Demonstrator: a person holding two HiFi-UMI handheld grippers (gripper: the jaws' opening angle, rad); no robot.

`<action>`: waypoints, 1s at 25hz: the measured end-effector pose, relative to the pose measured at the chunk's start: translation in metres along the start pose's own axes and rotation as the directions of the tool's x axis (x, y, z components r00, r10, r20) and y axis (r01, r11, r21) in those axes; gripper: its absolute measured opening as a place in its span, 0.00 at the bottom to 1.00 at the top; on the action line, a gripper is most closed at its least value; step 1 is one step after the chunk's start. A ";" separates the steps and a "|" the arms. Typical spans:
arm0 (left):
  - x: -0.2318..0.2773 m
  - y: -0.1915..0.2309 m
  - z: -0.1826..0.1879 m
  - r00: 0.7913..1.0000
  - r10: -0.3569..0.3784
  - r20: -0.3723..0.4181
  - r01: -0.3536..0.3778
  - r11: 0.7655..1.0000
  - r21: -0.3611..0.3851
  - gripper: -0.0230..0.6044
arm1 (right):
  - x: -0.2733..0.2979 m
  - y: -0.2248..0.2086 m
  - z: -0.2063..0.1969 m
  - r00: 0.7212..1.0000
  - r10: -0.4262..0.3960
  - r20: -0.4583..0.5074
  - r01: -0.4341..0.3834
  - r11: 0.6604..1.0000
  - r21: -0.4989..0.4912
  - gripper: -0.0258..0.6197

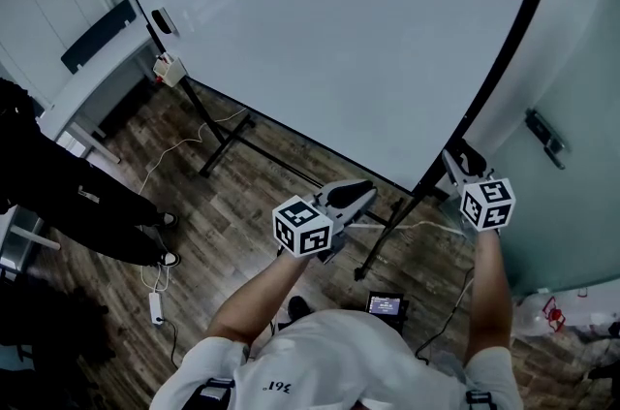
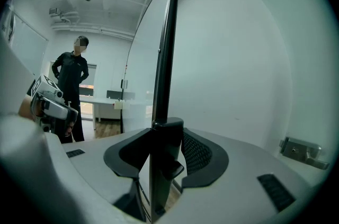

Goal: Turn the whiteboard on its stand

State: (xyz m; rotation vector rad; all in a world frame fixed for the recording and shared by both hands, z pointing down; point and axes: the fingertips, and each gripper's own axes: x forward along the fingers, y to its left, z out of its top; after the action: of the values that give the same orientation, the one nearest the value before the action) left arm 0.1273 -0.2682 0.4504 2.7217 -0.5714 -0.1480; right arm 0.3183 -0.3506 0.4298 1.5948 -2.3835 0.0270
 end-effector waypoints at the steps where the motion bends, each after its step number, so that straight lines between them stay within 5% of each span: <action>1: -0.001 0.000 0.000 1.000 0.001 0.000 -0.001 1.000 0.000 0.11 | 0.000 0.000 0.000 1.000 -0.001 -0.003 0.001 1.000 0.002 0.34; 25: -0.033 -0.012 -0.001 1.000 -0.001 0.020 0.001 1.000 -0.019 0.11 | -0.025 0.030 -0.001 1.000 -0.020 -0.019 0.021 0.999 0.040 0.33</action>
State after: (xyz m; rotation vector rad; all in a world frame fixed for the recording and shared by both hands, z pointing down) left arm 0.1022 -0.2442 0.4475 2.7053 -0.5714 -0.1802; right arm 0.3003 -0.3163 0.4289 1.6294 -2.3673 0.0858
